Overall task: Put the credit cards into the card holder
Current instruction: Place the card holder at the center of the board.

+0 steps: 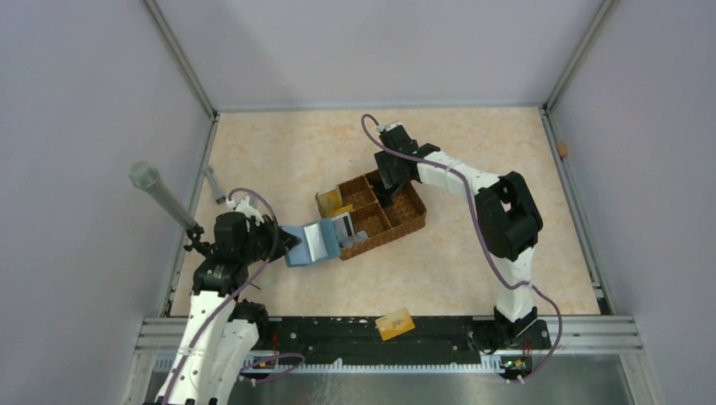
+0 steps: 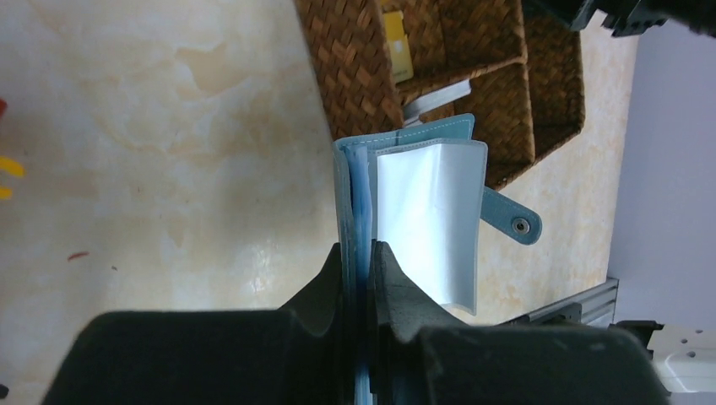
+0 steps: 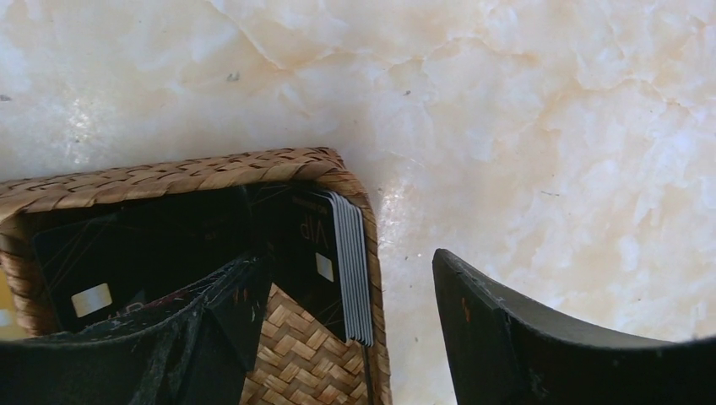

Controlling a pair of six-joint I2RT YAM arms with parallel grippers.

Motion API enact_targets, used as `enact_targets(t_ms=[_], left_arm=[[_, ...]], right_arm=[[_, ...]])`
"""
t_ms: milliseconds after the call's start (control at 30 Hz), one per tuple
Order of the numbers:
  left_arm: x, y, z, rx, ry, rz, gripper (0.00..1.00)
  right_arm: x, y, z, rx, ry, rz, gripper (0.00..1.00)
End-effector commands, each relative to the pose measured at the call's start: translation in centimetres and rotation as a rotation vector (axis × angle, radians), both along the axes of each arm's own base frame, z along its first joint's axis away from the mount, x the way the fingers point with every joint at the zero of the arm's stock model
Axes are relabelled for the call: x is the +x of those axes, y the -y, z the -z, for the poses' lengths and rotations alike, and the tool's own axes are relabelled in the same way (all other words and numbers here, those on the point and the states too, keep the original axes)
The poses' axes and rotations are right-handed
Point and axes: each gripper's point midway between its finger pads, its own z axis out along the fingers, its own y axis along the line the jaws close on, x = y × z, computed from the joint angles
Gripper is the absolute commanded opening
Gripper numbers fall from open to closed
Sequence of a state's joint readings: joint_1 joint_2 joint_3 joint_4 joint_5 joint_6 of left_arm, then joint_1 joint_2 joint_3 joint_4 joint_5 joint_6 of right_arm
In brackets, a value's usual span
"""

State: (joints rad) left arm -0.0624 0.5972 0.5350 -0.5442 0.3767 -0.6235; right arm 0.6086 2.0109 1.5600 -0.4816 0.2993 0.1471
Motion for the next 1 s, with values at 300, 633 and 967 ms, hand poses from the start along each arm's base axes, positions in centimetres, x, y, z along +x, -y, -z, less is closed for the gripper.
enact_targets(t_ms=[300, 633, 967], left_arm=[[-3.9, 3.3, 3.5, -0.072, -0.186, 0.080, 0.00], [-4.5, 7.8, 6.4, -0.106, -0.224, 0.162, 0.00], [-4.5, 9.2, 8.9, -0.056, -0.249, 0.200, 0.01]], right_arm=[[2.4, 1.5, -2.8, -0.051, 0.108, 0.067, 0.67], [2.2, 1.7, -5.0, -0.028, 0.146, 0.072, 0.60], [2.0, 1.8, -6.0, -0.014, 0.164, 0.071, 0.60]])
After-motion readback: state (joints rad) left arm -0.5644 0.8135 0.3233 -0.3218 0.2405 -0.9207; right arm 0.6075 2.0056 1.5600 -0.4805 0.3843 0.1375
